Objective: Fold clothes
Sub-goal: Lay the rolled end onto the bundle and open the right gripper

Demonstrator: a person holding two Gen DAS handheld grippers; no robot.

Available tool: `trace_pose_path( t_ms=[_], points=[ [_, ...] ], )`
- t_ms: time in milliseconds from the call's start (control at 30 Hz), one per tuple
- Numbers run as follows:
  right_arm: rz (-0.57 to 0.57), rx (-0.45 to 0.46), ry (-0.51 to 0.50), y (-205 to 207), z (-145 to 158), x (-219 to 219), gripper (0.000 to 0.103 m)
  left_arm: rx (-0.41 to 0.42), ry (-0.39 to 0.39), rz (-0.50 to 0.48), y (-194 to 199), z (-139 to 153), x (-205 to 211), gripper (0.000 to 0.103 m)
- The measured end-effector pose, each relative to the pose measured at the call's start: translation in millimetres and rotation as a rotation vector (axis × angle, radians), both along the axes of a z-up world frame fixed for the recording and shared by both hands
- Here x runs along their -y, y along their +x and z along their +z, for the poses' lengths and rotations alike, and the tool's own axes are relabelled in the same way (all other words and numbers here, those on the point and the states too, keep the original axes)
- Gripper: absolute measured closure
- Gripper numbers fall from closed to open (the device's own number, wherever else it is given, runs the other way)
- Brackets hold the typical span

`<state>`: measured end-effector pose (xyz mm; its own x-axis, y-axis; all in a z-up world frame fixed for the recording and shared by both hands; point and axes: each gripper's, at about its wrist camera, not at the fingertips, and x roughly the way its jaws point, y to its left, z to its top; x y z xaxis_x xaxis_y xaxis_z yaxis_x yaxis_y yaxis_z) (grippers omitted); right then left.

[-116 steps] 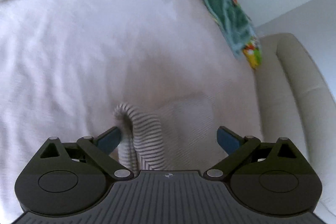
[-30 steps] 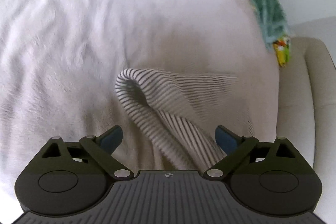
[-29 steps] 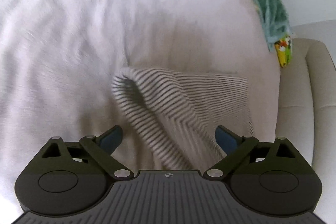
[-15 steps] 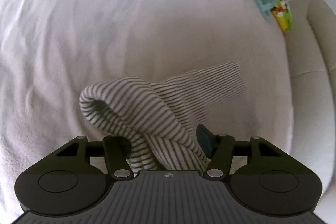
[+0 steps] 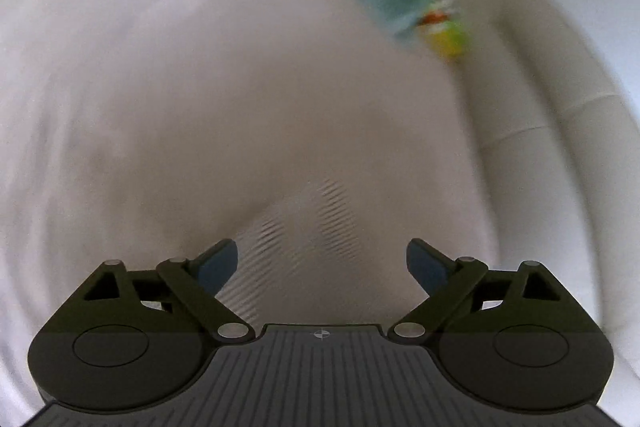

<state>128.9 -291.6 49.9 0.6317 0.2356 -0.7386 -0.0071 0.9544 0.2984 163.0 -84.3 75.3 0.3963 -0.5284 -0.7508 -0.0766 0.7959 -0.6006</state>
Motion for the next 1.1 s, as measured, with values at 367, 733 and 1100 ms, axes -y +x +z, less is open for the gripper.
trace_pose_path(
  t_ms=[367,733,1100],
  points=[
    [-0.129,-0.018,0.260,-25,27,54,0.022,-0.178,-0.118,-0.008,-29,-72,2,0.008],
    [-0.319,-0.246,0.712,-35,-76,46,0.018,-0.141,-0.240,-0.034,-32,-86,-6,0.003],
    [-0.467,-0.301,0.999,-126,-80,-39,0.013,-0.014,0.061,-0.261,-52,-32,-66,0.003]
  ],
)
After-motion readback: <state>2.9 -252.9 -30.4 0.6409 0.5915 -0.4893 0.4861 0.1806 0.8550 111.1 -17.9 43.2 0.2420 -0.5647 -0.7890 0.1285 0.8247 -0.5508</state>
